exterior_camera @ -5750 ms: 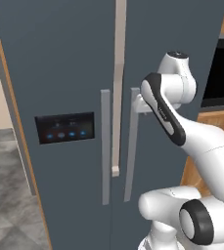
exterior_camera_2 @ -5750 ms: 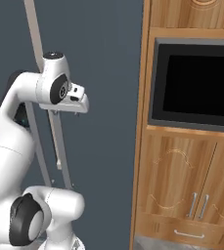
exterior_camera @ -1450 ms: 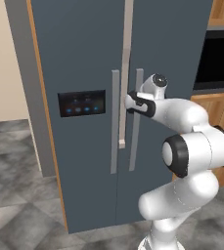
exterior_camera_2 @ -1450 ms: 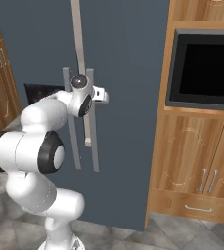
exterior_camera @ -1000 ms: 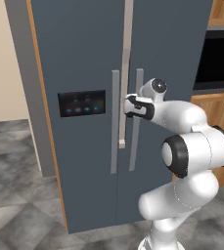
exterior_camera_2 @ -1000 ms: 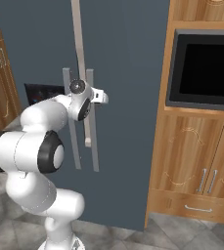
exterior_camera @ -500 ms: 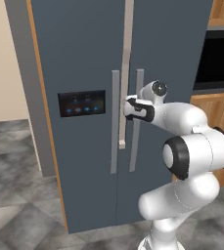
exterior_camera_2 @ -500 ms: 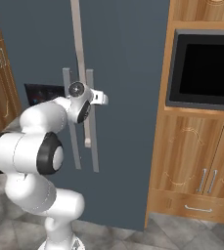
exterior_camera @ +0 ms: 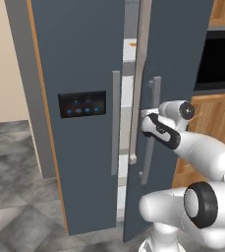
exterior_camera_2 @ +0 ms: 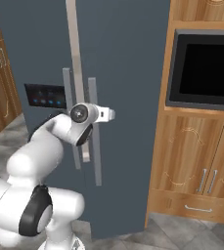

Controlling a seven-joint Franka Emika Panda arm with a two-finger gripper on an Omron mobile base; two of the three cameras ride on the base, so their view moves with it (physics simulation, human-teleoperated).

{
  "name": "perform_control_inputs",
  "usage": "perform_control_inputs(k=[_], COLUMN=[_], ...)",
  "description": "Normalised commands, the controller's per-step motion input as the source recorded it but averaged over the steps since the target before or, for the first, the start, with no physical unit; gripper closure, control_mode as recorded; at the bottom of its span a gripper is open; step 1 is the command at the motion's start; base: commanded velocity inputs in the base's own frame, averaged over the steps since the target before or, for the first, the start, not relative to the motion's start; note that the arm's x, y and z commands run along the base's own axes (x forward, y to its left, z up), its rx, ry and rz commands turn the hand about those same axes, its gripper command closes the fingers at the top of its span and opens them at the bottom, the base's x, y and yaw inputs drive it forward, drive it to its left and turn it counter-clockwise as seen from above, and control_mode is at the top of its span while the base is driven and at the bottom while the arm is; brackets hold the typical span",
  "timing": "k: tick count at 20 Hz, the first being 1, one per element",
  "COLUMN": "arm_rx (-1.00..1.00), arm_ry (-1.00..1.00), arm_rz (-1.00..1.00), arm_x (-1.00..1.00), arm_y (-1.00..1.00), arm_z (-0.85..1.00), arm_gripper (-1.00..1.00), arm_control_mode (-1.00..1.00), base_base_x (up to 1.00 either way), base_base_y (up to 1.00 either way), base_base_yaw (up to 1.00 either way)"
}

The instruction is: Take the lemon wedge from the fridge and place it on the plate with fish on the dining counter.

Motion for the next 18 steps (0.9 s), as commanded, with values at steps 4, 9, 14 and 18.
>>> perform_control_inputs(k=[4,9,14,18], arm_rx=[0.00,0.03,0.03,-0.02], arm_ry=[-0.12,-0.05,0.03,0.09], arm_rz=[-0.08,-0.31,-0.51,-0.27], arm_x=[-1.00,-1.00,-0.91,-0.25], arm_y=[-0.88,-0.38,0.00,0.22], arm_z=[0.09,0.72,1.00,1.00], arm_gripper=[-1.00,-1.00,-1.00,-1.00], arm_control_mode=[-1.00,-1.00,-1.00,-1.00], base_base_x=[0.00,0.00,0.00,0.00], base_base_y=[0.00,0.00,0.00,0.00], base_base_yaw=[0.00,0.00,0.00,0.00])
